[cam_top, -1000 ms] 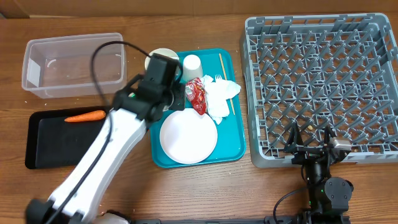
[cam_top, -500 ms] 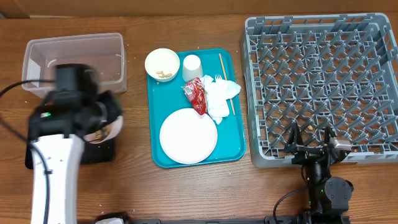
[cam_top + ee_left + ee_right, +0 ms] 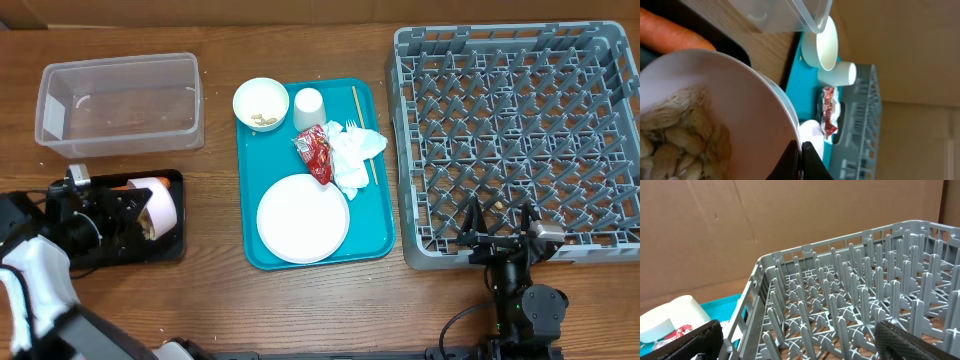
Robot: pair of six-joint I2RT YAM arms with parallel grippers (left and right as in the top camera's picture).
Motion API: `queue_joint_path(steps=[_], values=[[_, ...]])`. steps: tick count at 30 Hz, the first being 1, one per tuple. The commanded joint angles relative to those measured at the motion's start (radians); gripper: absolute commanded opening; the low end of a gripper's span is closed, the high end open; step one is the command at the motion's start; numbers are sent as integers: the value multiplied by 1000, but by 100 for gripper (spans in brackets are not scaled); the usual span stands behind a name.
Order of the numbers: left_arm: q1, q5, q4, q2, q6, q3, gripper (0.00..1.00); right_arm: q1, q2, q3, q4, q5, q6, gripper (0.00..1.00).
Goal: Sort waste into correct bins and load items into the dishwasher rack
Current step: 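Move the bowl over the black tray and tip out its contents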
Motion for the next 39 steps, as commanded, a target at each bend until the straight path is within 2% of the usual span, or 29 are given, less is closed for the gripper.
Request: queue_joint_path(steps=[1, 5, 8, 12, 17, 19, 23, 25, 28, 30, 32, 34, 36, 39], values=[[40, 263, 65, 114, 103, -12, 4, 5, -8, -10, 6, 2, -1, 100], [51, 404, 80, 211, 125, -12, 4, 5, -8, -10, 6, 2, -1, 100], [66, 409, 77, 239, 98, -12, 4, 5, -8, -10, 6, 2, -1, 100], [136, 531, 77, 262, 92, -12, 4, 5, -8, -10, 6, 2, -1, 100], [217, 500, 75, 263, -5, -12, 4, 5, -8, -10, 6, 2, -1, 100], [235, 504, 72, 263, -9, -12, 4, 5, -8, -10, 6, 2, -1, 100], [241, 547, 32, 263, -24, -13, 4, 5, -8, -10, 6, 2, -1, 100], [241, 545, 77, 266, -28, -13, 4, 5, -8, -10, 6, 2, -1, 100], [241, 547, 66, 268, -103, -13, 4, 5, -8, -10, 6, 2, -1, 100], [242, 547, 115, 268, -114, -13, 4, 5, -8, -10, 6, 2, -1, 100], [242, 548, 86, 267, -140, -13, 4, 5, -8, -10, 6, 2, -1, 100], [238, 548, 47, 262, -101, -13, 4, 5, -8, -10, 6, 2, -1, 100], [230, 543, 44, 254, 4, -12, 4, 5, -8, -10, 6, 2, -1, 100], [221, 526, -14, 231, 64, -11, 4, 5, -8, -10, 6, 2, -1, 100]])
